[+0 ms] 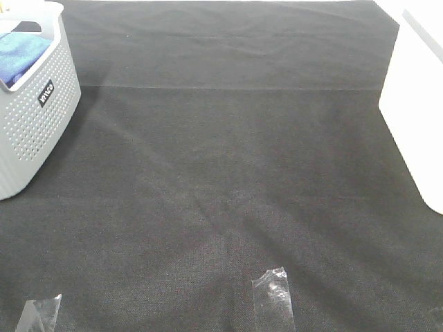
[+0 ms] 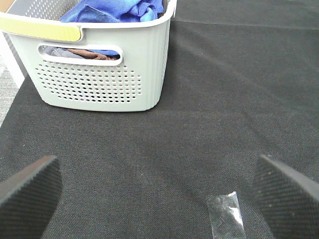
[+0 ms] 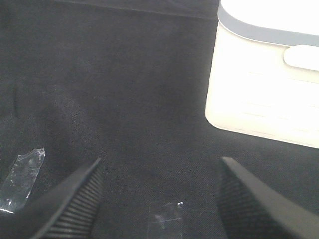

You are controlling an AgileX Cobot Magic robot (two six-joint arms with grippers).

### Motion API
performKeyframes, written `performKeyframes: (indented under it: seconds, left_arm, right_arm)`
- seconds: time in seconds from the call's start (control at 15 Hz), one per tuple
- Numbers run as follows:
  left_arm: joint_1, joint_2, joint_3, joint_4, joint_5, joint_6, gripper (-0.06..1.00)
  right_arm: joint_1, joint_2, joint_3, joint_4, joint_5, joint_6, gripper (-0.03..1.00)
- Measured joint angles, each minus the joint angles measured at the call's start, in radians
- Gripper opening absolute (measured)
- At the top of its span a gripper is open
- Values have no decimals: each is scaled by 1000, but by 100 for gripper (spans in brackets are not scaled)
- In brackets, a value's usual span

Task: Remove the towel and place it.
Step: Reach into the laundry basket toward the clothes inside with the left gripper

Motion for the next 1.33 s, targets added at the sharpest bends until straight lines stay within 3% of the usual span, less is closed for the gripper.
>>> performKeyframes:
  seconds: [1.33]
  left_arm:
    - [0, 0, 0, 0, 0, 0, 99]
  right_arm:
    - [0, 0, 0, 0, 0, 0, 66]
